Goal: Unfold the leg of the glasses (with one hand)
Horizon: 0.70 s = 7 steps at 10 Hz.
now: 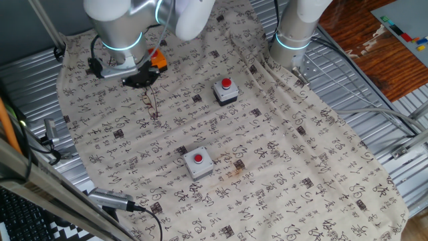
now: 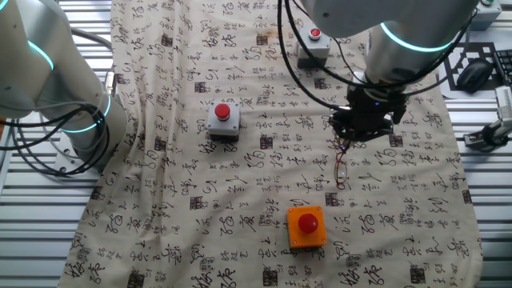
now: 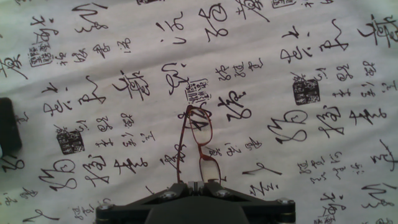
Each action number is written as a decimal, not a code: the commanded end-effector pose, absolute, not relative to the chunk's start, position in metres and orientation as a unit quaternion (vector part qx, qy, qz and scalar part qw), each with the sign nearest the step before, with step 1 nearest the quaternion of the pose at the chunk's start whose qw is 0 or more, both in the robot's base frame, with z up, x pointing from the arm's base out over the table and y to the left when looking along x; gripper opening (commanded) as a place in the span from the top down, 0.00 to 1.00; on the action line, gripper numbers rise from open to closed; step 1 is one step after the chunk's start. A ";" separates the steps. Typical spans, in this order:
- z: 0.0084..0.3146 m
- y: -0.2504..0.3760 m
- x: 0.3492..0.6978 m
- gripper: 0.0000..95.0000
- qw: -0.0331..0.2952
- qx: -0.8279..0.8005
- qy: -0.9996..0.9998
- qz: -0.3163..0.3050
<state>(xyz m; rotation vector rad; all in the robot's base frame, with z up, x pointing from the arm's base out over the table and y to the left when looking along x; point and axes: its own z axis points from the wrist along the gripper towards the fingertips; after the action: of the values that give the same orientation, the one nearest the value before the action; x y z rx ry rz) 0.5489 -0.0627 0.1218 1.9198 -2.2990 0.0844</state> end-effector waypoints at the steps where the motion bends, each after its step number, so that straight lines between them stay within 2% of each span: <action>1: 0.121 -0.062 0.552 1.00 0.086 0.644 -0.760 0.033; 6: 0.124 -0.060 0.554 1.00 0.085 0.642 -0.762 0.028; 7: 0.125 -0.060 0.554 1.00 0.077 0.635 -0.768 0.021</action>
<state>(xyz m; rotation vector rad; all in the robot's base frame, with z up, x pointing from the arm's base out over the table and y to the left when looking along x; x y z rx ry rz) 0.5538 -0.0597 0.1251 1.9065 -2.2833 0.0766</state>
